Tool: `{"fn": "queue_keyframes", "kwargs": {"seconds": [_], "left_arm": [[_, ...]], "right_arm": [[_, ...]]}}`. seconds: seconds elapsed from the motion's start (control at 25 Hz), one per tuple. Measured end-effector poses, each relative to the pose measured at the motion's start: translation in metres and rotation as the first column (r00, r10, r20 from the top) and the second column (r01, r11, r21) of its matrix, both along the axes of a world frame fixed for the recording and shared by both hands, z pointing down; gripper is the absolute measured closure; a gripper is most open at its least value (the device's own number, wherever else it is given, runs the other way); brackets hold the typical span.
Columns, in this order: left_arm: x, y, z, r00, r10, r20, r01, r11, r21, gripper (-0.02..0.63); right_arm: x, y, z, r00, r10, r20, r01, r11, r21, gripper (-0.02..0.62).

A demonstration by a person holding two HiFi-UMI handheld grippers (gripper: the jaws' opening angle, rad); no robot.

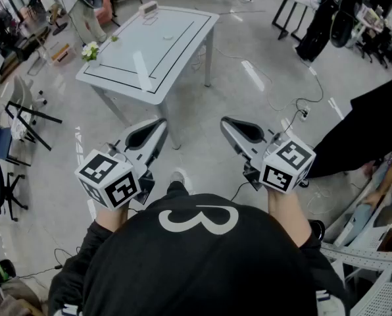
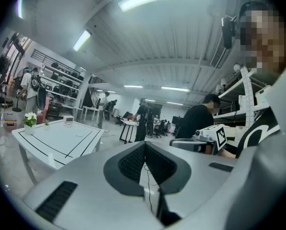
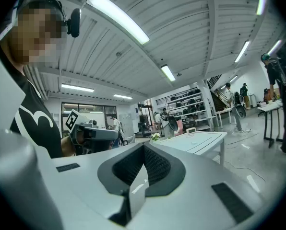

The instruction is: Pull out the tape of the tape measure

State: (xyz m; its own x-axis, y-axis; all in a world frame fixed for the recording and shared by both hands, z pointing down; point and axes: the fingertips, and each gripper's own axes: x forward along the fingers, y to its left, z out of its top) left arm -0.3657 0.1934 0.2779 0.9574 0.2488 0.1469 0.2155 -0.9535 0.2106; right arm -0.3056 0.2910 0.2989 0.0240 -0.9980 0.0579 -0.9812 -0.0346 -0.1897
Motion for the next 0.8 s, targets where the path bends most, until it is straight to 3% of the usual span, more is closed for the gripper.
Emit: {"fn": "queue_keyframes", "kwargs": {"seconds": [0.48, 0.8], "left_arm": [[0.008, -0.004, 0.006, 1.000, 0.025, 0.009, -0.025, 1.000, -0.011, 0.607], [0.038, -0.023, 0.013, 0.999, 0.044, -0.006, -0.044, 0.998, -0.043, 0.607]], "right_arm": [[0.007, 0.003, -0.003, 1.000, 0.003, 0.007, -0.003, 0.999, 0.035, 0.588], [0.047, -0.004, 0.005, 0.998, 0.069, 0.015, -0.069, 0.998, -0.004, 0.438]]}}
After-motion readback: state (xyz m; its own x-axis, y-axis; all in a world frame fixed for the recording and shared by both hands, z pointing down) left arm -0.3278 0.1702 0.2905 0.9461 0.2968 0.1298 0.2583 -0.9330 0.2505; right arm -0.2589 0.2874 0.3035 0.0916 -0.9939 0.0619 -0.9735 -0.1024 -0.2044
